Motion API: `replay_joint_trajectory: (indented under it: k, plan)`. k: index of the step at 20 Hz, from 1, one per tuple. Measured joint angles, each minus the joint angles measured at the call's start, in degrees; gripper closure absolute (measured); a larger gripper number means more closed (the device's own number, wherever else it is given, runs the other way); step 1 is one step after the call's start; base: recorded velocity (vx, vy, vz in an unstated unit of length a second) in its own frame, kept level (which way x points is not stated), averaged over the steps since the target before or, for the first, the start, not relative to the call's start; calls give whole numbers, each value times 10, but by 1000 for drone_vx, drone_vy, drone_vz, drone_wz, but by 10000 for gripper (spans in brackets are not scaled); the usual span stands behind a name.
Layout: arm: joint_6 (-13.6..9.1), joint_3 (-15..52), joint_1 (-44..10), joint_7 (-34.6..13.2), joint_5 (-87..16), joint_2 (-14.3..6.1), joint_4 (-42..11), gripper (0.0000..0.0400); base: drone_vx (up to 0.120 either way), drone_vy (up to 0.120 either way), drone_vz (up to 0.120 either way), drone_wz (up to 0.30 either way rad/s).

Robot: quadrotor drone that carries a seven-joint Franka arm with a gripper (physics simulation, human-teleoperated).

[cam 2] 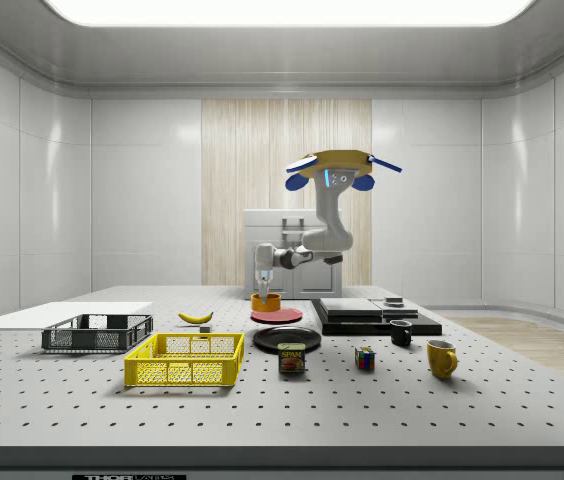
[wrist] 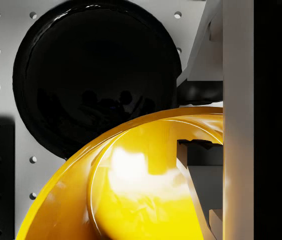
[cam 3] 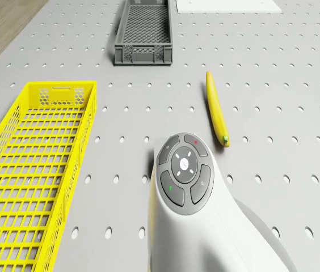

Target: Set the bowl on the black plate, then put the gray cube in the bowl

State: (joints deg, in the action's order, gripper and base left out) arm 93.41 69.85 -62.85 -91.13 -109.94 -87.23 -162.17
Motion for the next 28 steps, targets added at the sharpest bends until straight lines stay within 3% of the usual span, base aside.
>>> replay_joint_trajectory:
  k: [11, 14, 21, 28]
  plan:
    - [1, 0, 0, 0, 0, -1, 0, 300, -120, 120, 0, 0]
    - [1, 0, 0, 0, 0, -1, 0, 300, -13, 120, -13, 0]
    - [1, 0, 0, 0, 0, -1, 0, 300, 0, 114, -120, 0]
    - [9, -19, -4, 0, -17, -1, 6, 300, 0, 0, -17, 0]
